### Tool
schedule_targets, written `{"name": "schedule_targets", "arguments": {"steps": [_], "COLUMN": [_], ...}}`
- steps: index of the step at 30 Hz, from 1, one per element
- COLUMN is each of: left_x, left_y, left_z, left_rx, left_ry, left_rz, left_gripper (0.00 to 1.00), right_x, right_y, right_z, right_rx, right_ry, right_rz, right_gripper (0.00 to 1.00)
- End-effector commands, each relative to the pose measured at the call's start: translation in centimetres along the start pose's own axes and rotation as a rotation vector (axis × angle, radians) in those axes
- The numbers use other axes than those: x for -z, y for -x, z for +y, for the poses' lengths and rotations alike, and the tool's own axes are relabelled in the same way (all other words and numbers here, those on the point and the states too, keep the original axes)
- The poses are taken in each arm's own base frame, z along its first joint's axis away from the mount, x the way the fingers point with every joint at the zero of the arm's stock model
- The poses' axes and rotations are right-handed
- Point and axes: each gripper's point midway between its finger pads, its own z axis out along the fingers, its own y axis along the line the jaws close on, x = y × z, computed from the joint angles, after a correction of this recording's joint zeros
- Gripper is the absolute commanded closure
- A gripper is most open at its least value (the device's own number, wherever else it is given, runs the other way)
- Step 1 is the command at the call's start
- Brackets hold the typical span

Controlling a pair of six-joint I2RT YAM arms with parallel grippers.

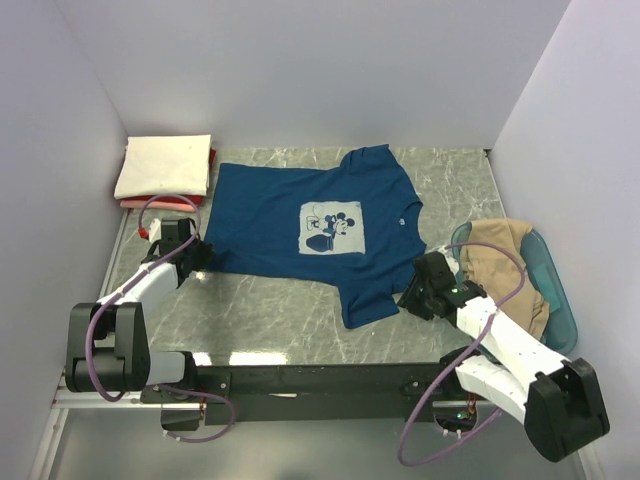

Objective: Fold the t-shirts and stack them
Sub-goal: Flatten the tshirt out

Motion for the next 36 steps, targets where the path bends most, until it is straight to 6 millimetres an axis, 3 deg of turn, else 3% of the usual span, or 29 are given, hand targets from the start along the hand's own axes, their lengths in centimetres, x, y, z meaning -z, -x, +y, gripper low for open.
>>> {"name": "schedule_targets", "arguments": {"steps": [1, 9, 20, 24, 25, 28, 36], "left_x": [0.4, 0.5, 0.5, 0.5, 0.6, 0.7, 1.7], "left_y": [0.8, 0.7, 0.7, 0.5, 0.4, 0.3, -0.2], "left_z": [-1.2, -1.0, -0.3, 0.3, 0.3, 0.9, 2.6], "left_rx": [-0.010, -0.010, -0.008, -0.009, -0.011, -0.012, -0.012], "left_ry": [-0.046, -0.040, -0.025, -0.014, -0.013, -0.003, 0.016], "left_rz": [-0.031, -0.031, -0.038, -0.040, -0.038, -0.040, -0.057], "left_gripper": [1.00, 1.00, 1.00, 0.99, 1.00, 1.00, 1.00], "right_x": [-0.8, -2.4, -2.9, -3.2, -3.2, -2.5, 3.1], "right_y": [0.6, -0.1, -1.4, -2.0, -2.1, -2.3, -1.0], "right_z": [0.7, 0.9, 0.5, 0.6, 0.4, 0.2, 1.7], "right_rx": [-0.005, 0.006, -0.003, -0.002, 0.000, 0.000, -0.016], "right_ry": [0.020, 0.012, 0.024, 0.038, 0.033, 0.028, 0.149], "right_rz": [-0.017, 0.025, 0.057, 0.078, 0.081, 0.087, 0.033], "right_gripper": [0.57, 0.61, 0.67, 0.76, 0.84, 0.99, 1.00]}}
